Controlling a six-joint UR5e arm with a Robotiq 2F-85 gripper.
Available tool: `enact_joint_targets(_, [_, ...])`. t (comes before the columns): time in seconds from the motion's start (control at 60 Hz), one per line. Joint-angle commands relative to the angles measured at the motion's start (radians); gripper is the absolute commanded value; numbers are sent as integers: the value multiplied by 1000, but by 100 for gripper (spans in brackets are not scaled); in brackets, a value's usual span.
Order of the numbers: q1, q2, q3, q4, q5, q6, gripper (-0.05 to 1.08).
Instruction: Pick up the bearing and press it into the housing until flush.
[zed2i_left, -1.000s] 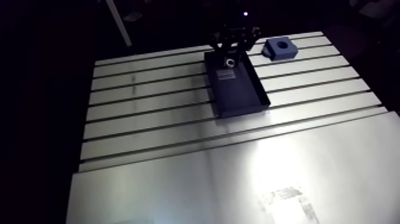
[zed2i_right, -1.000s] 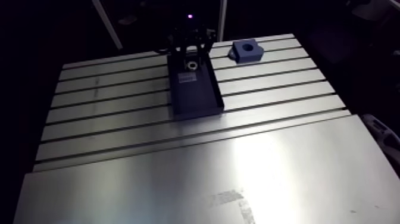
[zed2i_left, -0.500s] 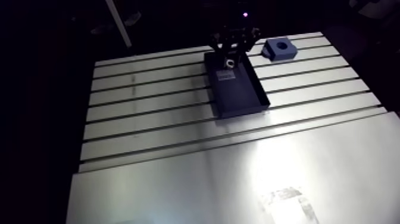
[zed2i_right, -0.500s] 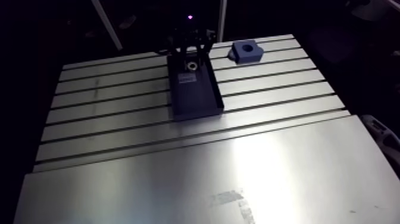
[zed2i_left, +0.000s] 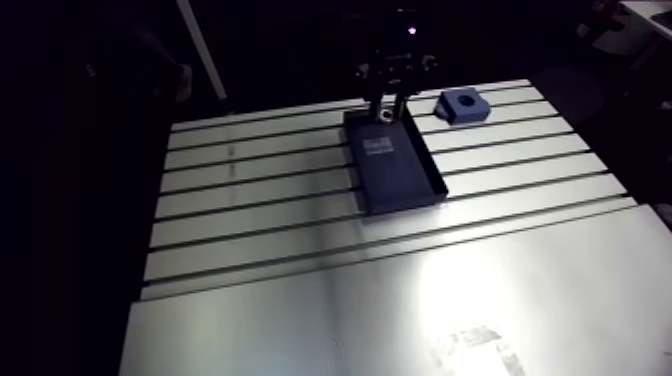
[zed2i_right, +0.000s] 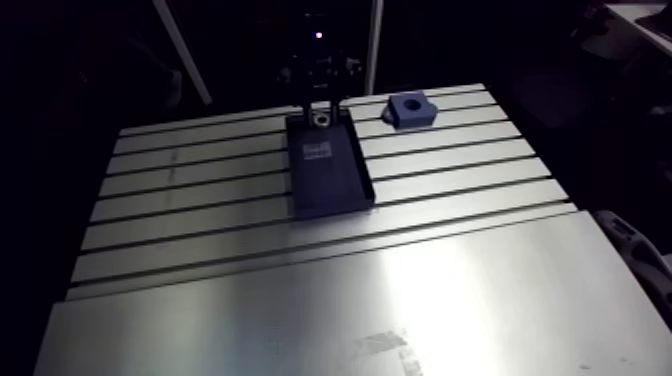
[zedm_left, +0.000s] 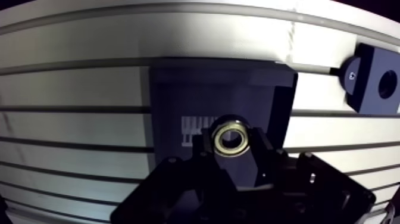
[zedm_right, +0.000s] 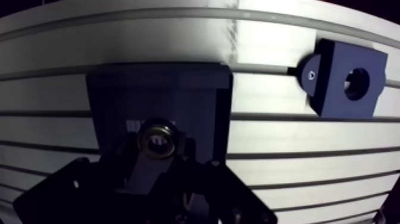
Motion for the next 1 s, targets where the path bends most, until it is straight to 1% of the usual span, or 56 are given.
enact_joint_targets(0.017, [-10, -72, -3, 84, -5, -8, 60])
enact_joint_targets(0.117, [-17, -77, -13, 97, -6, -40, 60])
enact_joint_targets(0.133, [-28, -77, -18, 99, -8, -52, 60])
enact_joint_targets(0.15, [-28, -77, -18, 99, -8, -52, 60])
enact_joint_targets(0.167, [-43, -77, -24, 99, -9, -65, 61])
enact_joint_targets(0.183, [-43, -77, -24, 99, -9, -65, 61])
enact_joint_targets(0.217, [-68, -77, -35, 101, -9, -84, 61])
enact_joint_targets(0.333, [-82, -72, -60, 101, -9, -107, 61])
enact_joint_targets(0.417, [-110, -63, -84, 101, -10, -125, 61])
enact_joint_targets(0.467, [-116, -60, -94, 101, -9, -130, 61])
enact_joint_targets(0.6, [-134, -31, -133, 101, -11, -137, 61])
enact_joint_targets(0.617, [-146, -16, -149, 101, -11, -139, 61])
enact_joint_targets(0.683, [-157, -1, -167, 101, -11, -146, 61])
enact_joint_targets(0.783, [-169, 30, -188, 98, -12, -158, 61])
enact_joint_targets(1.0, [-191, 70, -216, 96, -17, -159, 61])
